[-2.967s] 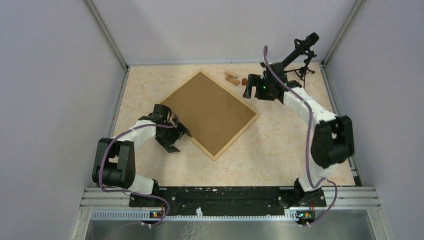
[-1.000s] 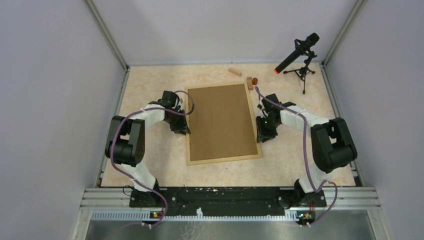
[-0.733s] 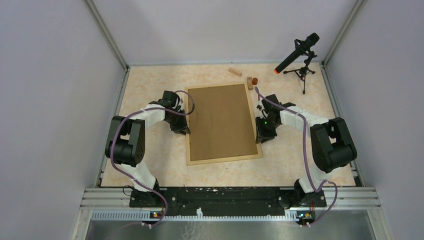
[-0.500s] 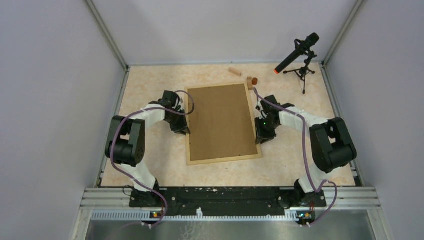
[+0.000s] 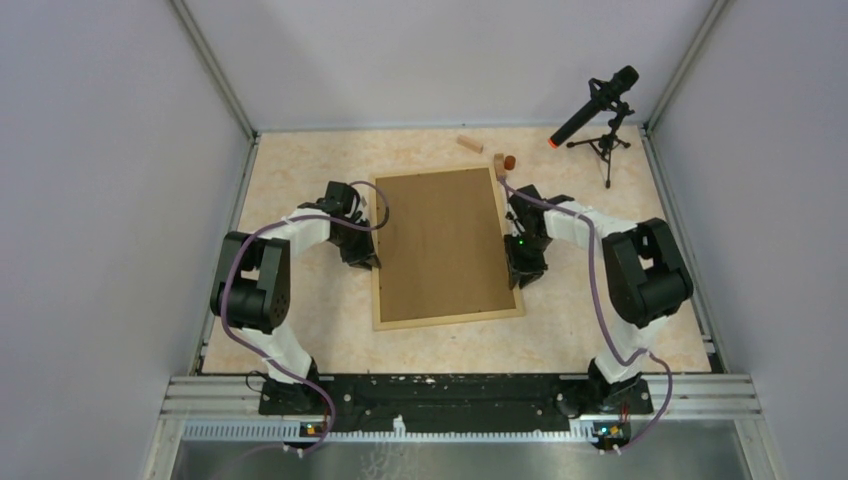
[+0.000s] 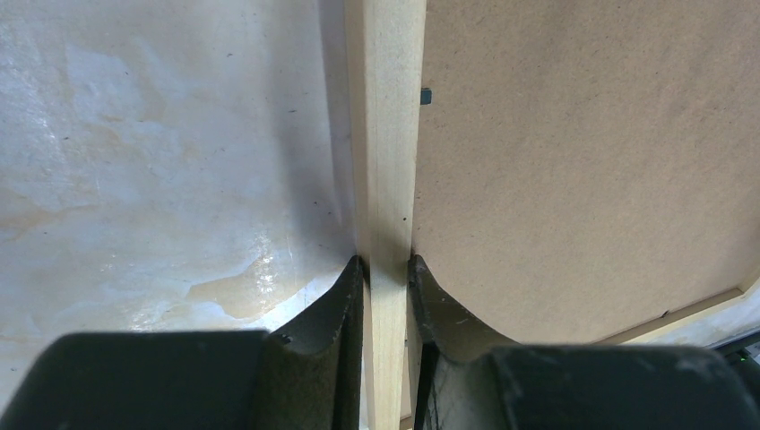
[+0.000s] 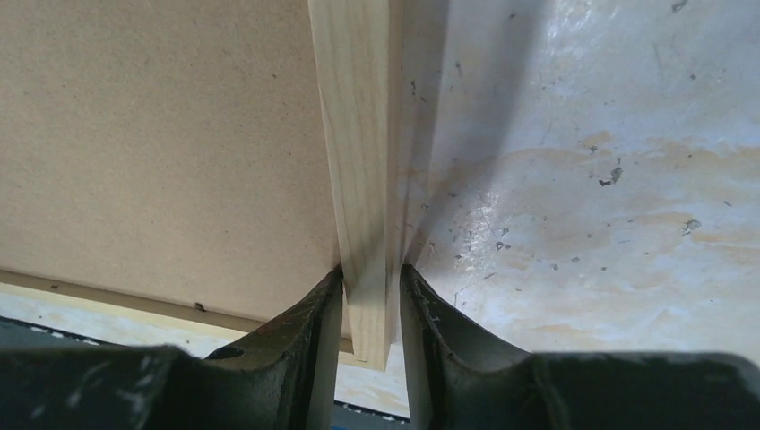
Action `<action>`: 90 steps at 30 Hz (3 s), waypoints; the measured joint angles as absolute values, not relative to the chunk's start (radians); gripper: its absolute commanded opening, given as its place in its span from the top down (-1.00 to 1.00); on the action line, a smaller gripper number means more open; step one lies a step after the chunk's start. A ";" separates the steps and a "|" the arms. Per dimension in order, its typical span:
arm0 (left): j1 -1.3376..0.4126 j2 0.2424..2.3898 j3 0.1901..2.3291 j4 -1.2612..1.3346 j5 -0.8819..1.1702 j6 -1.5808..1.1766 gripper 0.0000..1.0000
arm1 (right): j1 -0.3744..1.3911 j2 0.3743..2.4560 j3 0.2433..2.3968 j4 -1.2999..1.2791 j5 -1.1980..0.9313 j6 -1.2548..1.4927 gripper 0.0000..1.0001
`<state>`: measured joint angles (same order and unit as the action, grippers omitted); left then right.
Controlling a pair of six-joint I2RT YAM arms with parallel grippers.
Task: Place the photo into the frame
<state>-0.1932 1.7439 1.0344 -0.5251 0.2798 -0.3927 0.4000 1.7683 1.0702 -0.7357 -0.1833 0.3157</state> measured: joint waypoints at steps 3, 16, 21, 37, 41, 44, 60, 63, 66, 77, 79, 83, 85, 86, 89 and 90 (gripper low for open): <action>-0.193 1.744 1.034 -0.525 0.280 -0.392 1.00 | 0.431 1.831 1.151 -0.823 -0.128 0.310 0.15; -0.195 1.744 1.044 -0.533 0.250 -0.371 1.00 | 0.586 1.893 1.311 -0.920 -0.009 0.290 -0.31; -0.195 1.744 1.046 -0.535 0.244 -0.366 1.00 | 0.421 1.828 1.319 -0.809 -0.088 0.290 0.13; -0.195 1.744 1.046 -0.535 0.245 -0.363 1.00 | 0.242 2.050 1.481 -0.657 -0.339 0.281 0.41; -0.195 1.744 1.046 -0.535 0.245 -0.363 1.00 | 0.242 2.051 1.481 -0.655 -0.347 0.277 0.45; -0.195 1.744 1.046 -0.535 0.245 -0.363 1.00 | 0.242 2.052 1.481 -0.655 -0.348 0.271 0.47; -0.195 1.744 1.046 -0.535 0.245 -0.363 1.00 | 0.244 2.053 1.480 -0.656 -0.356 0.253 0.45; -0.195 1.744 1.046 -0.535 0.245 -0.363 1.00 | 0.244 2.053 1.479 -0.658 -0.361 0.252 0.45; -0.195 1.744 1.046 -0.535 0.245 -0.363 1.00 | 0.244 2.053 1.479 -0.657 -0.362 0.249 0.45; -0.195 1.744 1.046 -0.535 0.245 -0.363 1.00 | 0.248 2.053 1.473 -0.651 -0.353 0.253 0.46; -0.195 1.744 1.046 -0.535 0.245 -0.363 1.00 | 0.257 2.052 1.472 -0.648 -0.338 0.263 0.46; -0.195 1.744 1.046 -0.535 0.246 -0.363 1.00 | 0.300 2.046 1.456 -0.627 -0.263 0.297 0.46; -0.195 1.744 1.046 -0.534 0.246 -0.362 1.00 | 0.322 2.042 1.456 -0.627 -0.205 0.318 0.46; -0.195 1.744 1.046 -0.534 0.246 -0.362 1.00 | 0.340 2.041 1.462 -0.635 -0.162 0.335 0.46; -0.195 1.744 1.046 -0.534 0.246 -0.362 1.00 | 0.380 2.059 1.496 -0.676 -0.058 0.369 0.39; -0.196 1.744 1.046 -0.534 0.245 -0.362 1.00 | 0.404 2.069 1.519 -0.702 -0.005 0.376 0.36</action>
<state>-0.1955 1.7439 1.0458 -0.5343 0.2455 -0.3618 0.4042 2.0693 1.5188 -0.7021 -0.0051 0.3759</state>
